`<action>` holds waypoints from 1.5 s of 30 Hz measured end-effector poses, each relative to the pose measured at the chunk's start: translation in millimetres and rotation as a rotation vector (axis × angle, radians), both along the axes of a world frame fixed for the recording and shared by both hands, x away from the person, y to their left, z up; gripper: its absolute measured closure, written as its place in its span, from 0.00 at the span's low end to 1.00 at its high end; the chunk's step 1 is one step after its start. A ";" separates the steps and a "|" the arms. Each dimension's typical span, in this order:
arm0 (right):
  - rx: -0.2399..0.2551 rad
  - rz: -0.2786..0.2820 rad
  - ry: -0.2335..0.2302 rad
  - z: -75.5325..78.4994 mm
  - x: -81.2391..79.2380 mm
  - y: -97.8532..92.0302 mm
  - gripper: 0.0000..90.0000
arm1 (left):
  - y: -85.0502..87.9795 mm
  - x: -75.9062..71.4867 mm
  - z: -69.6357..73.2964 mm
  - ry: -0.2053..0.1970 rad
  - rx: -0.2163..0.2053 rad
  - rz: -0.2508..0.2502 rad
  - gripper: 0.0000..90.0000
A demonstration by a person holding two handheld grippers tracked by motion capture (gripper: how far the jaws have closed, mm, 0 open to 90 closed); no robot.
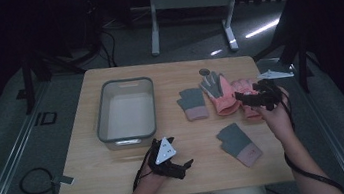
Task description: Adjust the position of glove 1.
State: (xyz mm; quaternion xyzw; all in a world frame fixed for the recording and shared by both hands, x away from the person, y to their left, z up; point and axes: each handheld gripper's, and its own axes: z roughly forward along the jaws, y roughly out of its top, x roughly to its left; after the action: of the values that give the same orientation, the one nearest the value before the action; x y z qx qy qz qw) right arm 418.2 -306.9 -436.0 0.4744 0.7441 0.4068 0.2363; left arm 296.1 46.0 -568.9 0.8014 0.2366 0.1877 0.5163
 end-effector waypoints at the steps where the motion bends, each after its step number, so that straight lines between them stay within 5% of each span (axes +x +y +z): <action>1: 0.000 0.010 0.003 0.5 2.1 3.1 0.18 | -0.1 -0.1 0.0 -0.001 0.001 -0.001 0.00; 21: -0.034 0.179 0.005 -7.4 42.0 82.6 0.41 | 0.2 -0.4 0.0 -0.002 -0.003 -0.004 0.00; 34: -0.095 0.244 0.100 -42.5 70.2 117.6 0.66 | 0.2 -0.6 0.0 -0.006 -0.001 -0.003 0.00; 45: -0.193 0.260 0.142 -74.4 102.7 134.8 0.65 | 0.2 0.0 0.1 0.000 0.000 -0.005 0.00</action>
State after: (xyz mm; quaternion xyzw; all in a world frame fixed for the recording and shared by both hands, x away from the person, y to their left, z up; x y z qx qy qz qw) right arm 520.9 -172.1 -510.4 0.3767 0.8496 0.3262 0.1729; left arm 296.1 46.2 -568.9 0.8021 0.2343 0.1863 0.5167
